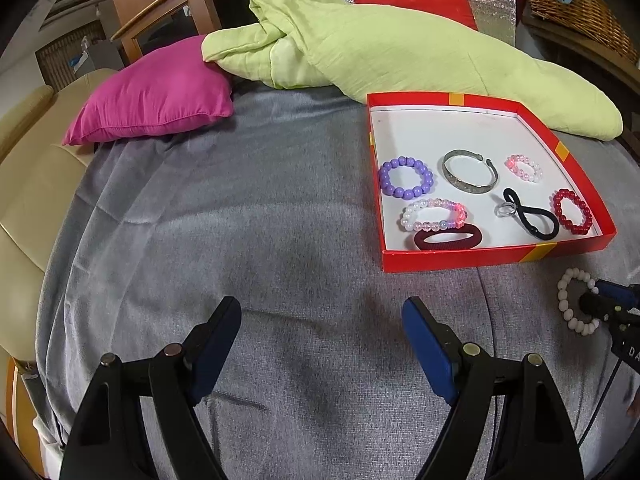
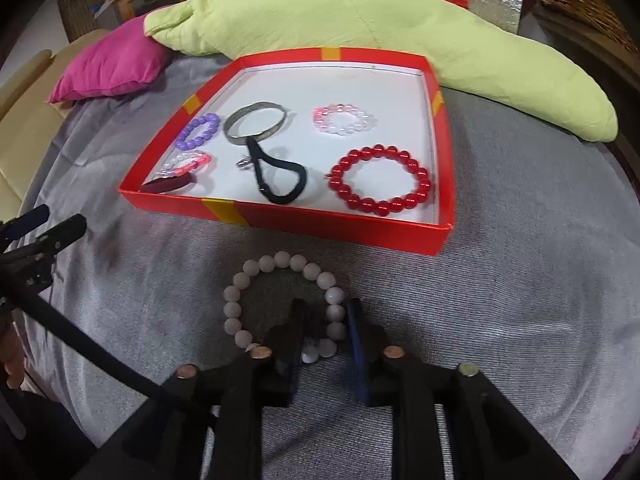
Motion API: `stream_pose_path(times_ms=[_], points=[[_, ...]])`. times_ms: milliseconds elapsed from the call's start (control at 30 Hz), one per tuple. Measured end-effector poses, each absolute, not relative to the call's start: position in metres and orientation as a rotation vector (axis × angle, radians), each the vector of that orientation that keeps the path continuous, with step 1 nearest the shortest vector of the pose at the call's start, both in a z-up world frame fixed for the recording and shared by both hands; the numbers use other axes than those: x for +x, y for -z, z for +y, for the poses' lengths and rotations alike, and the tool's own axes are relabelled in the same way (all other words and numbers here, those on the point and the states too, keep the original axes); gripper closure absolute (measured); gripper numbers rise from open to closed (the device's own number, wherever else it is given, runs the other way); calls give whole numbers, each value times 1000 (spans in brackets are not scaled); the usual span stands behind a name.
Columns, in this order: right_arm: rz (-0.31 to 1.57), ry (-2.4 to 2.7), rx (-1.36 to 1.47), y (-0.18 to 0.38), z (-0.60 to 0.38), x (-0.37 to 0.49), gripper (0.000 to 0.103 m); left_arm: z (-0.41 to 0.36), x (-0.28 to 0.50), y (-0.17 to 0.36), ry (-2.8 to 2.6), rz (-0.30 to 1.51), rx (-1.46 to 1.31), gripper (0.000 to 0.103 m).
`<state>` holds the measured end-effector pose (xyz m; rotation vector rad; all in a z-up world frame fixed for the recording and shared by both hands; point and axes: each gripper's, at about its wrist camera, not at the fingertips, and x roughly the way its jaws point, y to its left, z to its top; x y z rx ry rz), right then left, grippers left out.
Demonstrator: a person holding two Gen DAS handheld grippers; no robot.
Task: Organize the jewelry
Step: 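Close the right tool on the white pearl bracelet and lift it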
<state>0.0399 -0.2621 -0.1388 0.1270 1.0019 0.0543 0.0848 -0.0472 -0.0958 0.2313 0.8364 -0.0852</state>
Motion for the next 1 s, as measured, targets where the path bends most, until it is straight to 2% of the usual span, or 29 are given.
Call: stream_pose_path(times_ms=[33, 67, 167, 267, 433, 1000], points=[[1001, -69, 136, 139, -261, 39, 52, -47, 85, 96, 86, 837, 230, 20], [1005, -81, 129, 139, -257, 40, 49, -47, 85, 96, 86, 837, 229, 20], [997, -57, 68, 140, -247, 38, 48, -47, 84, 95, 88, 835, 229, 20], [995, -47, 93, 140, -248, 38, 53, -46, 84, 95, 90, 835, 230, 20], [998, -25, 163, 139, -262, 38, 77, -44, 84, 94, 89, 832, 224, 20], [1002, -20, 65, 141, -250, 39, 76, -53, 81, 98, 102, 835, 257, 20]])
